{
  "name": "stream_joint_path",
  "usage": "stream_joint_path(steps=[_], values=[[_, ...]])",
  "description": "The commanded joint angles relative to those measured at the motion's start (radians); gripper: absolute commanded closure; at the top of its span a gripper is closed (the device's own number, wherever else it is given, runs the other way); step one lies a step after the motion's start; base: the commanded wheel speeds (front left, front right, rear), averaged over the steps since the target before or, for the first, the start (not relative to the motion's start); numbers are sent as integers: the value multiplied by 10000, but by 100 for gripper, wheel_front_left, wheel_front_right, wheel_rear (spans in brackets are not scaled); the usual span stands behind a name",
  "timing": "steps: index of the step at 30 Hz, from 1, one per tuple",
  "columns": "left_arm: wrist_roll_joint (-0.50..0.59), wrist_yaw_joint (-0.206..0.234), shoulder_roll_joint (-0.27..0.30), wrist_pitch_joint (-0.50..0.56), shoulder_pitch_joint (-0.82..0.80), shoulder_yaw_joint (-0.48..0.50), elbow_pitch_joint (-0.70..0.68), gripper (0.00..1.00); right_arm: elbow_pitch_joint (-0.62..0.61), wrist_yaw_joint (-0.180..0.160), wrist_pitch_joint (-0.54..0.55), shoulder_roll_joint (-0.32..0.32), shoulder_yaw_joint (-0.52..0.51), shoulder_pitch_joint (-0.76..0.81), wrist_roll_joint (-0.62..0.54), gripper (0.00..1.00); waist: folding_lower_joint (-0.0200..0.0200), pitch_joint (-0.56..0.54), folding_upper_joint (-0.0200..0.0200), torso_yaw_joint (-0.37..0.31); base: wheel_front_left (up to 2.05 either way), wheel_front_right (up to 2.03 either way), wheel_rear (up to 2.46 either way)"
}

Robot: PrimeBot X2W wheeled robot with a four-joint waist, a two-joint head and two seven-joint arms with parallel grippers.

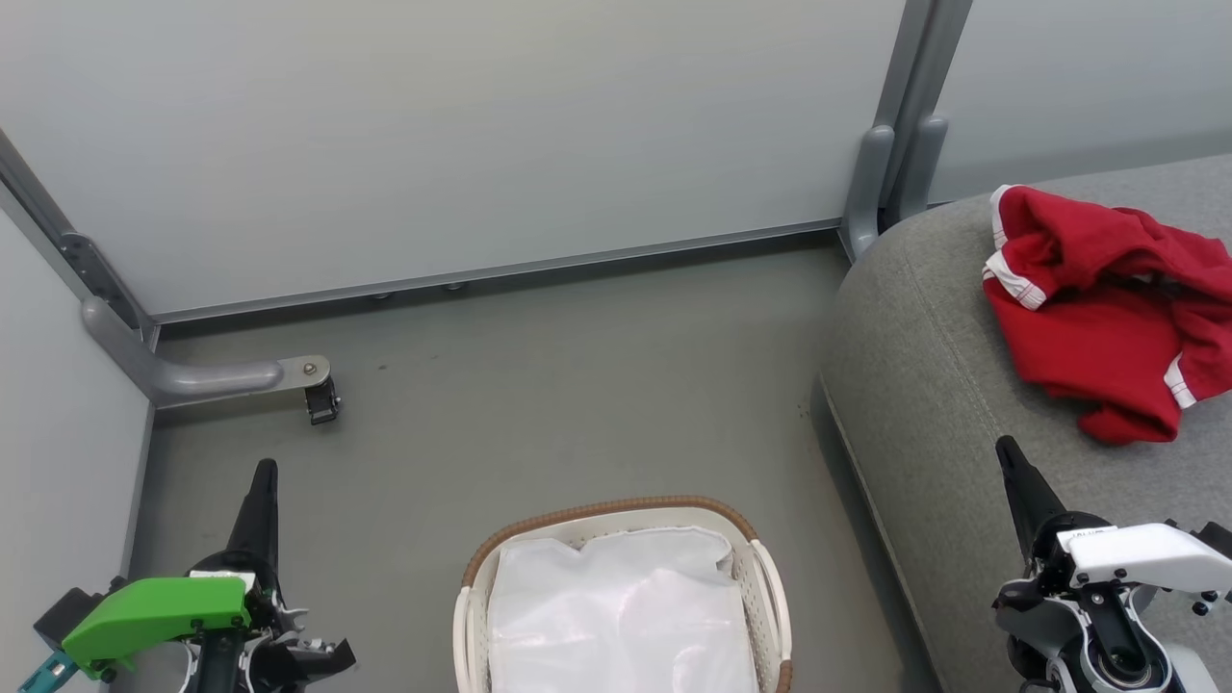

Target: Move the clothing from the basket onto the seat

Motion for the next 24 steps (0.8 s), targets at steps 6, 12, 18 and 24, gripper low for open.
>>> stream_joint_path(steps=[6, 12, 18, 24], values=[[-523, -86, 70, 146, -203, 103, -116, 100, -116, 1, 160, -61, -79, 100, 528, 100, 0, -36, 0, -8, 0, 0, 0], [-826, -115, 72, 248, -226, 139, -150, 100, -158, 0, 251, -62, -113, 115, 861, 100, 0, -68, 0, -15, 0, 0, 0], [-809, -114, 72, 247, -208, 134, -141, 100, -152, 0, 249, -62, -108, 114, 832, 100, 0, -68, 0, -15, 0, 0, 0], [-809, -114, 72, 246, -207, 134, -142, 100, -150, 0, 249, -62, -107, 114, 833, 100, 0, -68, 0, -15, 0, 0, 0]])
